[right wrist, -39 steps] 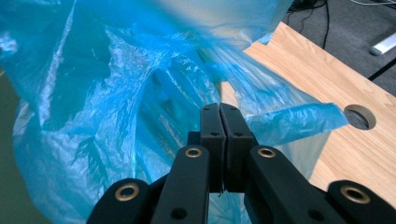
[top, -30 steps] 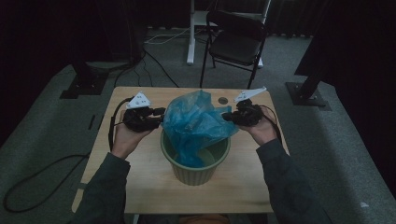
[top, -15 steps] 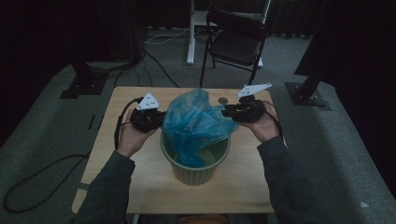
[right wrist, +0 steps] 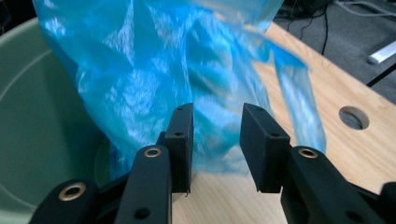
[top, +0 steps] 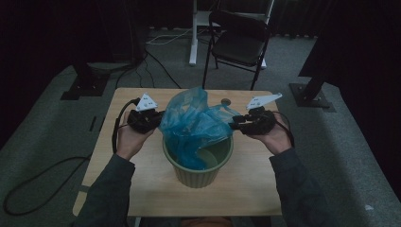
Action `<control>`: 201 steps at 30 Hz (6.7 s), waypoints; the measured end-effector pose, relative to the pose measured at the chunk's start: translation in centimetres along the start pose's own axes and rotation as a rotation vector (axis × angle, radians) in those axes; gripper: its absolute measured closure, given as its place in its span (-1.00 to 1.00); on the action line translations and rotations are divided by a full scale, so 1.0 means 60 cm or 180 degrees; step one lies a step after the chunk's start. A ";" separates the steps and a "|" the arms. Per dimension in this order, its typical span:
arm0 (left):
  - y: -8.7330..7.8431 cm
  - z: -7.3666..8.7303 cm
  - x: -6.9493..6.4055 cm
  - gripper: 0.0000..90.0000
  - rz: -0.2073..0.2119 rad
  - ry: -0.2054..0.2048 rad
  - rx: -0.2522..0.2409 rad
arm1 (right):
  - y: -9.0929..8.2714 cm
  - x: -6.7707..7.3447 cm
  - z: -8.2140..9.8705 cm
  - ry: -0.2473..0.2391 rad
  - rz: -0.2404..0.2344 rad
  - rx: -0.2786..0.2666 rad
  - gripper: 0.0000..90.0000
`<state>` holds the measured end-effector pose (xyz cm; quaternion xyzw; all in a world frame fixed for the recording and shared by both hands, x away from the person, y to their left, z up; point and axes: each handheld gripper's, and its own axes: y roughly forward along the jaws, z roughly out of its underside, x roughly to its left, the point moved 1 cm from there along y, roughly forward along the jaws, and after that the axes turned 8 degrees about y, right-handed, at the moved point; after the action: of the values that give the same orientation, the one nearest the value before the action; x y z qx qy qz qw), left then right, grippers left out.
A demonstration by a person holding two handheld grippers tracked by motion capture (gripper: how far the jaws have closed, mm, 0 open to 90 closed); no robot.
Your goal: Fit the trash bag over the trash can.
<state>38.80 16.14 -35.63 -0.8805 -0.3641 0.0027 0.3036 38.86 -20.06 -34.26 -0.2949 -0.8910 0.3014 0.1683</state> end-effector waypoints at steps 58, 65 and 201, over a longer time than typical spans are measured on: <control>-0.010 0.106 -0.003 0.92 0.0342 -0.0516 0.0066 | -0.005 -0.003 0.089 0.0116 -0.0561 0.0306 1.00; -0.039 0.115 -0.062 0.87 0.0540 -0.0317 -0.0087 | 0.007 0.022 0.093 -0.0021 -0.0777 0.0417 0.96; -0.040 0.089 -0.003 0.45 0.0053 -0.0678 -0.0278 | -0.006 -0.060 0.033 0.0564 -0.0142 -0.0111 0.43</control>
<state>35.92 20.18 -38.76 -0.8906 -0.3868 0.0828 0.2246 40.53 -23.43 -36.00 -0.3034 -0.8841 0.2548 0.2479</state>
